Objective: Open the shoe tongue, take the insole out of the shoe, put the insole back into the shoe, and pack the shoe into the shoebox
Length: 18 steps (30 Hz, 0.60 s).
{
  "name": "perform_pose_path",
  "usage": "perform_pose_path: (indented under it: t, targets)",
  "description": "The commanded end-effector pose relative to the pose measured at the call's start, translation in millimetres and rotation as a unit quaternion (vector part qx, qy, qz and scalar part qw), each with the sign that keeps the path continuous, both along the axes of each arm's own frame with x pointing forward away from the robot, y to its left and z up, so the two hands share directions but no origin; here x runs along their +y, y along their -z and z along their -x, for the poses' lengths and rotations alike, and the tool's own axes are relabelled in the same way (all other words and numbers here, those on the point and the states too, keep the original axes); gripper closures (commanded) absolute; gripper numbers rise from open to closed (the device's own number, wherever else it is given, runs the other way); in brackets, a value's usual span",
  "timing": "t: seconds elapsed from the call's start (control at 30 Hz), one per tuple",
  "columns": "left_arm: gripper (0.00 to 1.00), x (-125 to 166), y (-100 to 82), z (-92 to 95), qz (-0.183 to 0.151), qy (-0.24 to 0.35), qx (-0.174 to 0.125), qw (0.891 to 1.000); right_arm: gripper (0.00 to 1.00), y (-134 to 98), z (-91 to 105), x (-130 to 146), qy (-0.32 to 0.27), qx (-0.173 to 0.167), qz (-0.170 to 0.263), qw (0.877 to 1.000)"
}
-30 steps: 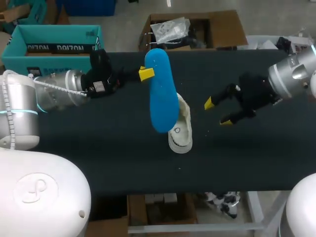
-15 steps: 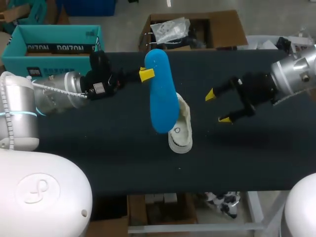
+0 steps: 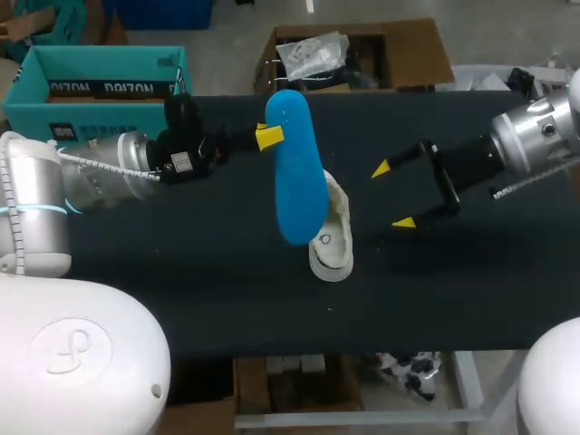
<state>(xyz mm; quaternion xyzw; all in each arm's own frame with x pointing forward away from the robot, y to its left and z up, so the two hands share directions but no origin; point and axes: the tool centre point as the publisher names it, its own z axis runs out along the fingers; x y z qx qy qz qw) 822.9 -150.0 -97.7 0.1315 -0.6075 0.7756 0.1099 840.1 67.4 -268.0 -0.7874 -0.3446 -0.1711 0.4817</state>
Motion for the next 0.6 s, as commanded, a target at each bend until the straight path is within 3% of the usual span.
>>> perform_pose_path:
  t: [0.03, 0.23, 0.4, 0.6]
  targets:
    - [1.00, -1, -0.6, 1.1, -0.001, -0.004, 0.001, 1.000, 0.00, 2, -1.9, -3, 0.004, 0.025, -0.007, 1.000]
    - [1.00, -1, -0.6, 1.1, -0.001, -0.004, 0.001, 1.000, 0.00, -6, -23.9, 9, 0.003, 0.076, -0.024, 0.997]
    - [1.00, -1, -0.6, 1.1, -0.001, -0.004, 0.001, 1.000, 0.00, -3, -23.5, 16, 0.034, 0.180, -0.043, 0.982]
    - [1.00, -1, -0.6, 1.1, -0.001, -0.004, 0.001, 1.000, 0.00, -3, -22.2, 17, 0.046, 0.183, -0.040, 0.981]
